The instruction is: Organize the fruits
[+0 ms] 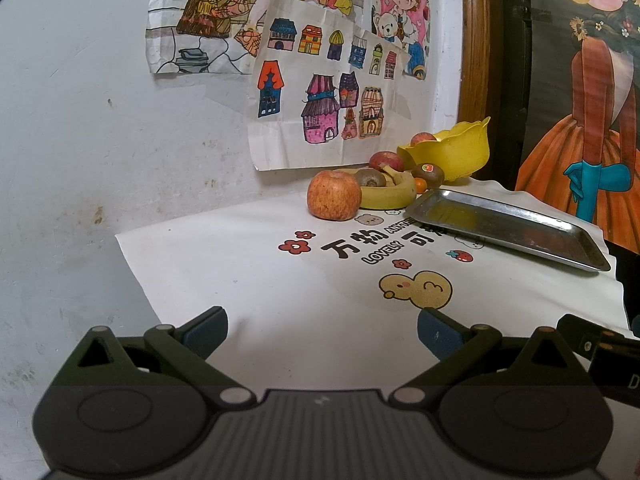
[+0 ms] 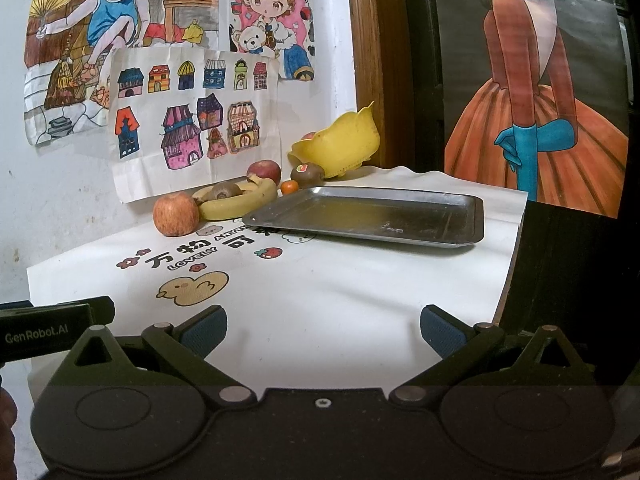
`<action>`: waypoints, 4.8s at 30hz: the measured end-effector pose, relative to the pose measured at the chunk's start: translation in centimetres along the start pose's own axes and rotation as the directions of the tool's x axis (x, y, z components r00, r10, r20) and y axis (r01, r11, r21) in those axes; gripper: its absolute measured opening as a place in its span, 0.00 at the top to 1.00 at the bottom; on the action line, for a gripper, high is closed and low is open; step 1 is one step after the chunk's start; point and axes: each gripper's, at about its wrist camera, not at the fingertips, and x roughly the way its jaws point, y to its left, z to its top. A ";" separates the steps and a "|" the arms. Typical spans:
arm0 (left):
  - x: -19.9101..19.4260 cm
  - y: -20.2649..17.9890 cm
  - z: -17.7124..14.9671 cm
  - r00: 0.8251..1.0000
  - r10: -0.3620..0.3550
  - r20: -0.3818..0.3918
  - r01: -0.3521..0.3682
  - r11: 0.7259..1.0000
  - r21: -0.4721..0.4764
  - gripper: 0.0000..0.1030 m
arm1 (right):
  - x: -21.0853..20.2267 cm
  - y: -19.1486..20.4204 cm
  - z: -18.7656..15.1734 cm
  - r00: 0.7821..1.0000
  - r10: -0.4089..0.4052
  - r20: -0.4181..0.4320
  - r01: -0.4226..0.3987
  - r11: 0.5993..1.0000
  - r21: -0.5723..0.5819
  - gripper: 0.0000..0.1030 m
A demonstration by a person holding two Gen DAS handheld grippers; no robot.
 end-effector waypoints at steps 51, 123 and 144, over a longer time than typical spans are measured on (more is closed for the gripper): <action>13.8 4.5 11.1 0.972 -0.235 -0.010 0.234 0.962 0.140 0.00 | 11.7 2.8 12.8 0.914 0.403 -0.035 -0.388 0.848 -0.362 0.01; 21.2 5.7 10.7 0.944 -0.256 -0.210 0.284 0.952 0.116 0.32 | 34.4 12.1 16.1 0.859 0.398 -0.321 -0.509 0.722 -0.468 0.27; 21.1 5.6 10.7 0.946 -0.250 -0.206 0.277 0.954 0.112 0.32 | 35.1 12.5 15.9 0.828 0.422 -0.369 -0.557 0.701 -0.445 0.37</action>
